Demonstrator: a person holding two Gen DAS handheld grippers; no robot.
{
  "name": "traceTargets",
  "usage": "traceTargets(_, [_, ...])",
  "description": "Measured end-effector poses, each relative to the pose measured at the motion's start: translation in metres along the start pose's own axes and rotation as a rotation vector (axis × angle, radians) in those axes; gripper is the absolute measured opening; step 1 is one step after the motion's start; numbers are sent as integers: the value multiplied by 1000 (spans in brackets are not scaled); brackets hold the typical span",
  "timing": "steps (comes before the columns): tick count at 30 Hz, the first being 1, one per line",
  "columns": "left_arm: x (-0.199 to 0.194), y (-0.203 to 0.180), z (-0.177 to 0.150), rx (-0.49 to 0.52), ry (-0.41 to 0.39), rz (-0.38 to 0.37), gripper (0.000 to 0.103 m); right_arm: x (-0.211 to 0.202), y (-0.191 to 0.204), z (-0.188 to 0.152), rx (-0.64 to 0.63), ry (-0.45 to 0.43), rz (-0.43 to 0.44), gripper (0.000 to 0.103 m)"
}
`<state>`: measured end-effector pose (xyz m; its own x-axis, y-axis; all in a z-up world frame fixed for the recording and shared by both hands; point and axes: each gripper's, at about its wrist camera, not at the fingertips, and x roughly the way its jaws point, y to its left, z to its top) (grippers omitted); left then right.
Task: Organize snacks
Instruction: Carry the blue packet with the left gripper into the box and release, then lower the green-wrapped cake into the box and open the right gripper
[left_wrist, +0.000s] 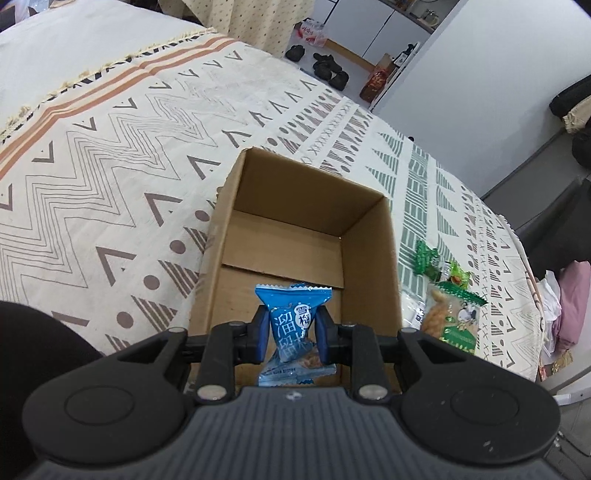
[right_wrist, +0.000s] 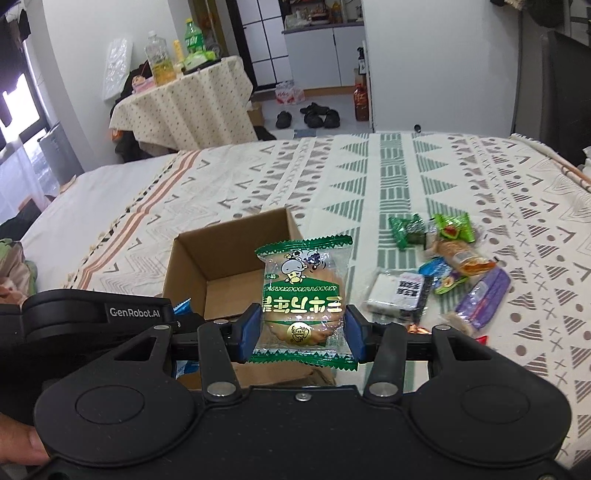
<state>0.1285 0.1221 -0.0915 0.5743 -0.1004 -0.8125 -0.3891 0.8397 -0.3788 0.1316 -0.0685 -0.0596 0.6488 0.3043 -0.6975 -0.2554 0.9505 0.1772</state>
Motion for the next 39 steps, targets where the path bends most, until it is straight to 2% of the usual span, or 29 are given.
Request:
traceTargets(5, [15, 8, 8, -24, 31, 6, 25, 17, 8, 1, -11, 30, 21, 47])
traceTargets(14, [14, 18, 23, -55, 25, 32, 29, 44, 17, -2, -13, 83, 36, 47])
traceTargets(22, [5, 19, 22, -52, 31, 40, 46, 51, 26, 0, -21, 82, 59, 47])
traceTargets(24, [2, 17, 20, -44, 28, 42, 55, 51, 28, 0, -26, 83, 61, 49])
traceTargets(27, [-3, 14, 16, -33, 16, 77, 70, 48, 28, 1, -30, 79, 49, 59])
traceTargets(29, [-7, 12, 14, -21, 8, 94, 74, 41, 27, 1, -41, 61, 42, 69])
traceTargets(33, [-14, 8, 11, -3, 20, 118, 85, 24, 20, 1, -42, 34, 29, 74])
traceTargets(37, [-21, 1, 4, 19, 8, 142, 86, 11, 10, 0, -18, 21, 6, 86])
traceTargets(39, [-24, -4, -1, 30, 7, 144, 89, 4, 5, -1, -15, 7, -13, 89])
